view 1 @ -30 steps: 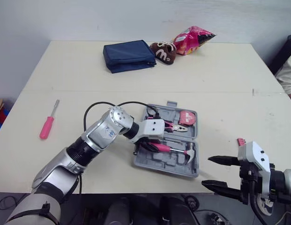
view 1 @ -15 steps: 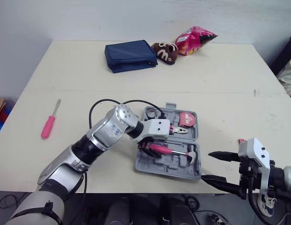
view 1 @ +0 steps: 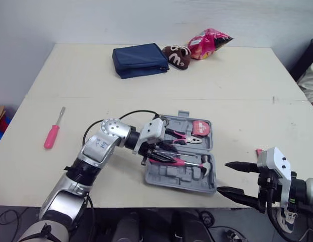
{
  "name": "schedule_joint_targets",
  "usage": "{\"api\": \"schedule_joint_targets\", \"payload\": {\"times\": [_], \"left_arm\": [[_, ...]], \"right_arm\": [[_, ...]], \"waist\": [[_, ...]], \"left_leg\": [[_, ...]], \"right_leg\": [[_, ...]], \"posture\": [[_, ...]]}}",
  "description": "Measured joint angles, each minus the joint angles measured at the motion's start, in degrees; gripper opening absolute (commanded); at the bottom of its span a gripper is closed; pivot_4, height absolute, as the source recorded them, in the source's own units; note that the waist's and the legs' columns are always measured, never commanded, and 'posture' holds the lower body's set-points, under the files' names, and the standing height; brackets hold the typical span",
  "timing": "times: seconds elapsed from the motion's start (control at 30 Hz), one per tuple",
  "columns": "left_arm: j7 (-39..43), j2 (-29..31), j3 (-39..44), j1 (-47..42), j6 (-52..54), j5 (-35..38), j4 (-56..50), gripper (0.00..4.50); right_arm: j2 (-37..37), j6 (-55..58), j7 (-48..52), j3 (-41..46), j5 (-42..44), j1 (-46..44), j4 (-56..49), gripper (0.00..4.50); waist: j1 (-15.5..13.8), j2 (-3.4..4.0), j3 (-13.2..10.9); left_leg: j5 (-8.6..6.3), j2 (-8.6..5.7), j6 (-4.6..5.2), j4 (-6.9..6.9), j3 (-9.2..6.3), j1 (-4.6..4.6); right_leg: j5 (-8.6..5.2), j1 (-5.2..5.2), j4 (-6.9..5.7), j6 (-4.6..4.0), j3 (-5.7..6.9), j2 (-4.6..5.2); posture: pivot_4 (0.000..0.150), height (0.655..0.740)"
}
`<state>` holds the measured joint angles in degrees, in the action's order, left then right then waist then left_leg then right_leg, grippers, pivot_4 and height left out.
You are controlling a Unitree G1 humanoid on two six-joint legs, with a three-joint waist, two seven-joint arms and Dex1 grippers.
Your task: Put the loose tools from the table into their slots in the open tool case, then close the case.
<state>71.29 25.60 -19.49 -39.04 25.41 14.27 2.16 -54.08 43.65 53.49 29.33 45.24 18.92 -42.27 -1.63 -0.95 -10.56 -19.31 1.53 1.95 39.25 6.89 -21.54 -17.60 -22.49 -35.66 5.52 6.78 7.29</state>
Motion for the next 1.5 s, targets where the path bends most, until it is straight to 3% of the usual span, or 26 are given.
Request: {"api": "schedule_joint_targets", "payload": {"times": [0.03,0.27,0.57,0.87,1.23,1.33,1.5], "left_arm": [[-0.2,0.0,-0.1,0.0,-0.8,-0.5,0.8,0.03],[-2.3,-3.1,-4.4,-0.1,-3.1,-4.5,2.2,0.03],[-5.4,-2.7,-9.8,-1.1,-7.5,-12.1,1.7,0.03],[-7.3,-3.2,-12.8,-1.8,-8.2,-16.0,0.9,0.03],[-7.8,-4.6,-15.5,-3.6,-7.6,-20.1,1.9,0.03],[-7.2,-5.3,-12.1,-1.8,-3.9,-16.5,1.5,0.82],[-5.8,-2.3,1.4,1.8,9.4,-3.0,-4.6,3.20]], "right_arm": [[0.0,0.0,0.0,0.0,0.0,-0.1,0.0,4.50],[0.0,0.0,0.0,-0.4,-0.1,-1.0,1.6,4.50],[0.0,0.0,-0.4,-0.7,-0.1,-1.8,2.0,4.50],[0.3,0.0,-0.9,-1.0,0.0,-1.7,1.9,4.50],[0.8,0.1,-1.4,-1.0,0.0,0.2,1.7,4.50],[0.9,-0.1,-1.8,-1.0,0.0,0.0,1.7,4.50],[1.0,0.2,-1.5,2.3,1.8,0.4,1.8,4.50]], "waist": [[-0.1,0.00,0.0],[0.0,0.00,0.0],[0.1,-0.01,0.0],[-0.2,0.15,0.6],[-0.6,0.28,1.8],[-0.4,0.32,1.7],[0.4,0.55,0.7]], "left_leg": [[0.00,-0.03,0.01,0.00,-0.01,0.00],[-0.04,-0.06,0.07,-0.01,0.02,-0.01],[-0.03,-0.03,0.07,-0.01,0.01,0.15],[-0.17,0.00,0.22,-0.01,-0.30,0.59],[-0.35,-0.01,0.44,-0.02,-0.42,0.59],[-0.43,0.01,0.56,-0.02,-0.43,0.49],[-0.18,0.09,0.14,-0.02,-0.50,0.29]], "right_leg": [[0.00,0.01,0.00,0.00,0.00,0.02],[0.03,0.04,-0.03,0.05,0.02,0.05],[0.03,0.18,0.05,0.05,0.02,0.22],[0.06,0.93,0.50,0.10,0.19,0.37],[0.12,1.06,0.70,0.16,0.21,0.52],[0.12,0.95,0.70,0.16,0.22,0.52],[0.08,0.80,0.64,0.10,0.50,0.48]], "posture": [[0.150,0.7400],[0.150,0.7400],[0.150,0.7400],[0.150,0.7400],[0.150,0.7400],[0.150,0.7400],[0.150,0.7400]]}}
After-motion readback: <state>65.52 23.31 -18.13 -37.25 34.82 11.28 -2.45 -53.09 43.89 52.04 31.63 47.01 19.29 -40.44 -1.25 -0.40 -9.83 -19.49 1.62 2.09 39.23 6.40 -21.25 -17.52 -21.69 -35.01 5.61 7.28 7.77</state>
